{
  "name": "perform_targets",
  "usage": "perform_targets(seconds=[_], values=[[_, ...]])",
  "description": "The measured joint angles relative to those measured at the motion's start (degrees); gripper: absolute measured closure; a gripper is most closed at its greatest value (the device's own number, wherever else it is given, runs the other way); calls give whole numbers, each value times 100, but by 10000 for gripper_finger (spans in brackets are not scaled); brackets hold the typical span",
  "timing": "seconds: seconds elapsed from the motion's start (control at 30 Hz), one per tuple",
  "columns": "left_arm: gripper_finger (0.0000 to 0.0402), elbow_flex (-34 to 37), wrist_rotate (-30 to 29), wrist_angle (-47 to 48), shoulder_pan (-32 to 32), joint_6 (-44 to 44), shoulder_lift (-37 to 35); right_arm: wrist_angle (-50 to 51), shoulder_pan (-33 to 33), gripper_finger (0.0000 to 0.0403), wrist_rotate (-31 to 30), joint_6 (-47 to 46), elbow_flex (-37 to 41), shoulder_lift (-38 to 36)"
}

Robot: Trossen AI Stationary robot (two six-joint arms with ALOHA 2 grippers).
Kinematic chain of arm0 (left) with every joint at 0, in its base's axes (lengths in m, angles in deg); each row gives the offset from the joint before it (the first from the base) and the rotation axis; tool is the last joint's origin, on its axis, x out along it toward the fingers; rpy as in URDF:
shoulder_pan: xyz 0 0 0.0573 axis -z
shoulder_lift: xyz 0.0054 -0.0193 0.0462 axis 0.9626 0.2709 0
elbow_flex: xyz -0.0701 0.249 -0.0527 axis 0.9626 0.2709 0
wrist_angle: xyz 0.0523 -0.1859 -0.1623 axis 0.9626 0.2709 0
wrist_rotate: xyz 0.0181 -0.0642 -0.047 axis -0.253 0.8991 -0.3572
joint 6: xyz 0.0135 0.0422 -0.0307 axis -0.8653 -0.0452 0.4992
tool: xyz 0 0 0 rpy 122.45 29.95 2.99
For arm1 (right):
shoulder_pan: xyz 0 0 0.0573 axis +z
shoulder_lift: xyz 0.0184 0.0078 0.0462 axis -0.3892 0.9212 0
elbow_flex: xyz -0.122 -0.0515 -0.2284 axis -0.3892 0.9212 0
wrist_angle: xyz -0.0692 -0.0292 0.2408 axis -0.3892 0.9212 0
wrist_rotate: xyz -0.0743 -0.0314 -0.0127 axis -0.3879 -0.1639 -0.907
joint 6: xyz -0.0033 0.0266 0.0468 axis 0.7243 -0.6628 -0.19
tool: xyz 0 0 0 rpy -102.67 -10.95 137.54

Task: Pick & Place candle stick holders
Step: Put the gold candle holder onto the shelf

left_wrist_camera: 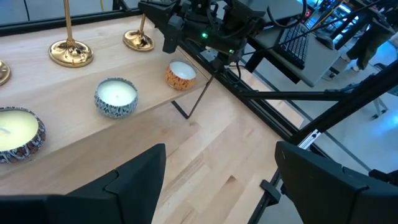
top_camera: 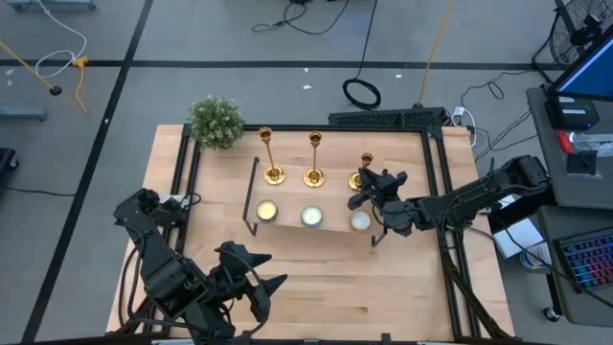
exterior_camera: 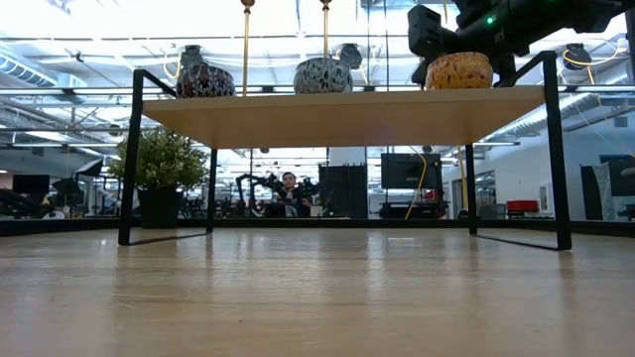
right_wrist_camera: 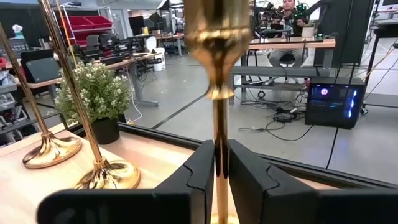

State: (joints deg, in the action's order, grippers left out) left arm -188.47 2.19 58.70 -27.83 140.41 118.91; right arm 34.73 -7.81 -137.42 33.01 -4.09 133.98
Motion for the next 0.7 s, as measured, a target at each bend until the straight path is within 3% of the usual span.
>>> perform_targets(seconds=[0.7], values=[[92, 0, -11, -291, 0, -18, 0, -122, 229, 297, 43, 55, -2, -22]])
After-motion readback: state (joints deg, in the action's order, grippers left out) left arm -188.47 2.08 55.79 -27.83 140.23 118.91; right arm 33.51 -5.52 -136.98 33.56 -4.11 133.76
